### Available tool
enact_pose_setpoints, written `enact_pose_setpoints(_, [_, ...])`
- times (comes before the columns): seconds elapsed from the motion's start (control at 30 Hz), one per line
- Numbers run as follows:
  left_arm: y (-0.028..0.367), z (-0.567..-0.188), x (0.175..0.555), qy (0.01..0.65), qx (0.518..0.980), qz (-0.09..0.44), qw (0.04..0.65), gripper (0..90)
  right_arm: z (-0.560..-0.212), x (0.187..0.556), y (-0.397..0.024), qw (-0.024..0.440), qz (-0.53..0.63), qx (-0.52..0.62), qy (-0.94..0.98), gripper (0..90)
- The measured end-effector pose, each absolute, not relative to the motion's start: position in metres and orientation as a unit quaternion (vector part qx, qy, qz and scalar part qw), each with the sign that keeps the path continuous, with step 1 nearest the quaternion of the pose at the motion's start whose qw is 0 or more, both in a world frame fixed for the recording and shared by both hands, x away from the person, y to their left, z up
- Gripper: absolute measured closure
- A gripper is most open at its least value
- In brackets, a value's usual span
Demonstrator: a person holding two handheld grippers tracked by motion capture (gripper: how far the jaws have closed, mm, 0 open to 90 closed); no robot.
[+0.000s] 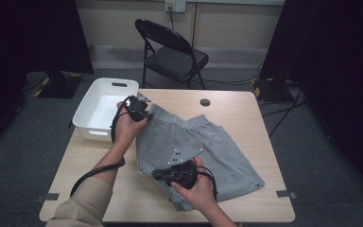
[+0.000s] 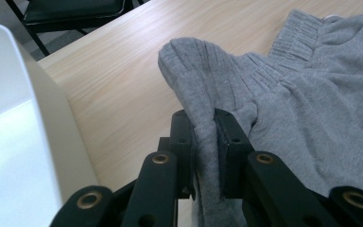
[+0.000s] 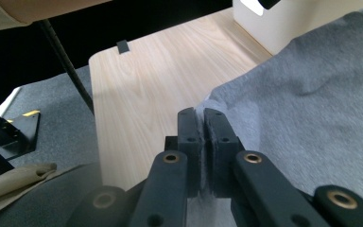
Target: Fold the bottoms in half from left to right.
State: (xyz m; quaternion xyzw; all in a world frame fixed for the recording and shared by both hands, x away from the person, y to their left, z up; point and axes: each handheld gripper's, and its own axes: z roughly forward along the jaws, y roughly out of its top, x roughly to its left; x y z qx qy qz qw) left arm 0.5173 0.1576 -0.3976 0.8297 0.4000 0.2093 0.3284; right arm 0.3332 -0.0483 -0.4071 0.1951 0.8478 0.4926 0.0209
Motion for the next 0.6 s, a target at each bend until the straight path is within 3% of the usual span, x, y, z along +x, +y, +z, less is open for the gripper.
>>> enact_pose_setpoints(0.6, [0.187, -0.388, 0.506, 0.412, 0.826, 0.212, 0.322, 79.8, -0.397, 0.331, -0.025, 0.01, 0.505, 0.175, 0.845, 86.2])
